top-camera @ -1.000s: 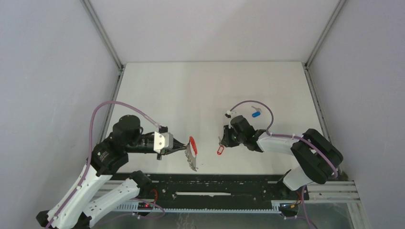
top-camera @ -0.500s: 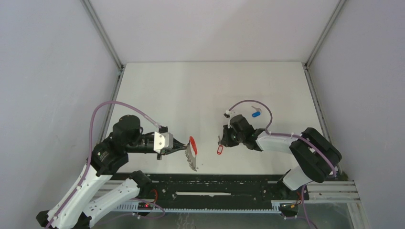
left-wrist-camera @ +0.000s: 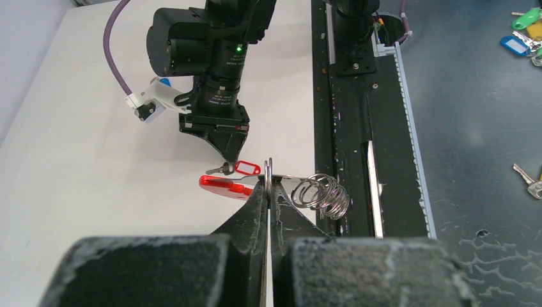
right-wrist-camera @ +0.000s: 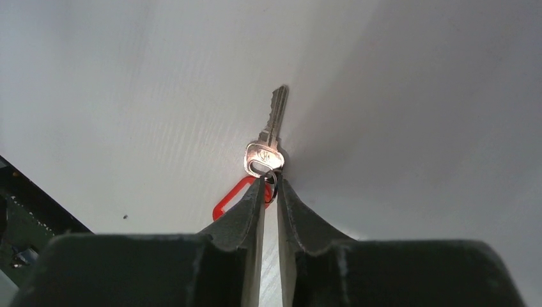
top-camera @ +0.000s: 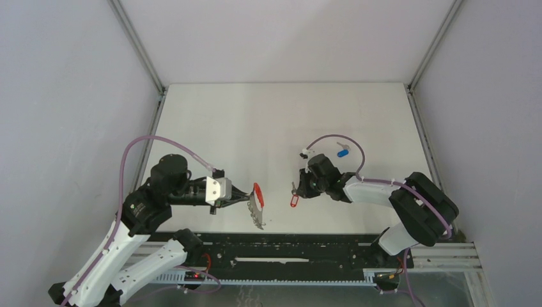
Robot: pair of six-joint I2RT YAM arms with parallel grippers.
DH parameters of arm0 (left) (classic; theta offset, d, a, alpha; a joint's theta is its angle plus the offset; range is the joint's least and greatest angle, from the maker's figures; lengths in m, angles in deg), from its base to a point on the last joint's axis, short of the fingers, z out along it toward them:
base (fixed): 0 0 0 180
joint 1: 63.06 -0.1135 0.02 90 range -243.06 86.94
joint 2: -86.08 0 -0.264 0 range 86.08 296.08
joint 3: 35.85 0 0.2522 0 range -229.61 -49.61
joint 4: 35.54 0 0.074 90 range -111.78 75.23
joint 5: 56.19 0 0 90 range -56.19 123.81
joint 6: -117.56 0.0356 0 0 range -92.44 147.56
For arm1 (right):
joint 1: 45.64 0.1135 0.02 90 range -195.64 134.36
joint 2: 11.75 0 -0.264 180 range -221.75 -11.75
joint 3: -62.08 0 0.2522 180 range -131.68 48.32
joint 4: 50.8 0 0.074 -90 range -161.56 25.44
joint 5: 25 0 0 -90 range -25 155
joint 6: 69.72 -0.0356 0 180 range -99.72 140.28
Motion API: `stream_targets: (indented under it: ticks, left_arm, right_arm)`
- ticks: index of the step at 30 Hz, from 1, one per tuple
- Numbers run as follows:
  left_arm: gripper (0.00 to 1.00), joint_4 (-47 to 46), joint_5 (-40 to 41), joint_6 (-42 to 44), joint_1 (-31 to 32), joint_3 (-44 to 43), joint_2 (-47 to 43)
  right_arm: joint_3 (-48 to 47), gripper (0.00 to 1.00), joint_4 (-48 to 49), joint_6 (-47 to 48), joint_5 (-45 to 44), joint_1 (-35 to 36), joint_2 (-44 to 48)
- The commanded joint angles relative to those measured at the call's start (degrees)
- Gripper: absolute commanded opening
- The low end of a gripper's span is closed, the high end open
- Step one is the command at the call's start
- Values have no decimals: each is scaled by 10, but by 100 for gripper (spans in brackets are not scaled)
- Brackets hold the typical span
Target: Put the keys on the keyring
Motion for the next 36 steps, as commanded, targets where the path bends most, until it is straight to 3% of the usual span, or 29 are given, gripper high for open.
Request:
stream_targets:
  ticks: [1,4,8,13,19,23,28,36]
  left_arm:
    - [0,-19,-1,-6,2,-21,-6]
    - [0,-19,0,-7,2,-19,-7]
    - [0,-19,0,-11,2,-13,-3]
    - [0,-31,-12,-38,2,-1,2]
    - [0,-50,-26,-50,2,7,3]
    - [0,-59,-51,-51,2,10,8]
    - [0,-61,-83,-50,2,3,28]
    - [0,-59,-127,-40,2,5,29]
  right_arm:
    - [-14,16,7,0,13,-1,5]
    - [-14,0,6,9,25,-2,13]
    - [-13,0,5,44,36,2,58]
    - [-8,0,-9,167,70,32,148]
    - [-9,0,-69,312,5,110,295]
    - [-32,0,-101,402,34,158,379]
    - [-109,0,-178,514,106,197,397]
    - [-249,0,-283,651,218,209,347]
